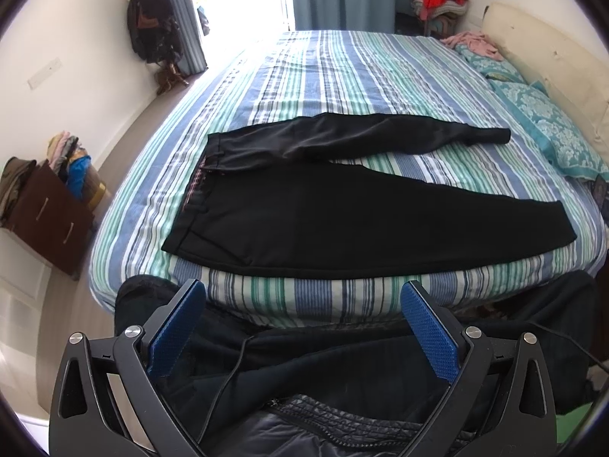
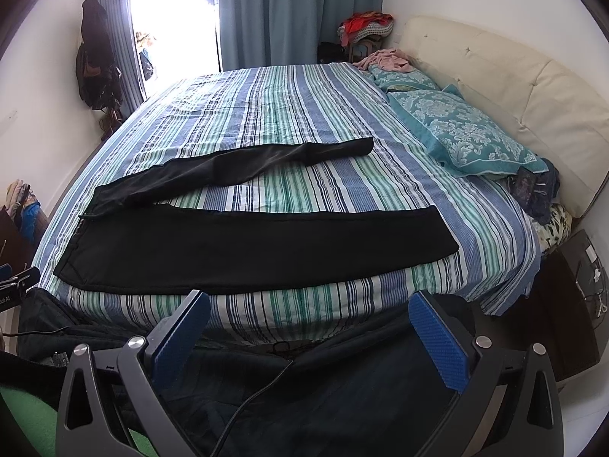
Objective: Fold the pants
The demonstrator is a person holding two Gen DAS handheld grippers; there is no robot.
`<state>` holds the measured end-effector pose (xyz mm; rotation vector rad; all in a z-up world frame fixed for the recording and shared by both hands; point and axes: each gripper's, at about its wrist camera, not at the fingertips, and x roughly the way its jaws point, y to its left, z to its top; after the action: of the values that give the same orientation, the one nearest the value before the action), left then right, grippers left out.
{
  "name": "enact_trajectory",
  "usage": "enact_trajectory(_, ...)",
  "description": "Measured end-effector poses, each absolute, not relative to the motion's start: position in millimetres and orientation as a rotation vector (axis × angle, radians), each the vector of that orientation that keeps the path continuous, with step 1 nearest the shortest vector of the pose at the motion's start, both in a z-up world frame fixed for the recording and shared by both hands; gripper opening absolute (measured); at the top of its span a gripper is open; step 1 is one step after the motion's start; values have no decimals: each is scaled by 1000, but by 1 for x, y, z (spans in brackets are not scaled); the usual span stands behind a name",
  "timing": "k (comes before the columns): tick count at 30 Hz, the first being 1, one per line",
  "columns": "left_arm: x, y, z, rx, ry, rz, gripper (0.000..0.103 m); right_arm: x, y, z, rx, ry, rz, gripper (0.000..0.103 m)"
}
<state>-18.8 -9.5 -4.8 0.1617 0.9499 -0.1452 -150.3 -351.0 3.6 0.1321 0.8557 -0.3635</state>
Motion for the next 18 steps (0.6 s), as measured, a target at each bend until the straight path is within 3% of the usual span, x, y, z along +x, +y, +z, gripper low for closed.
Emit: enact_trajectory(18,-19,-9,-7,153,949,-140,102,-150,-351,3,123,863,-351,103)
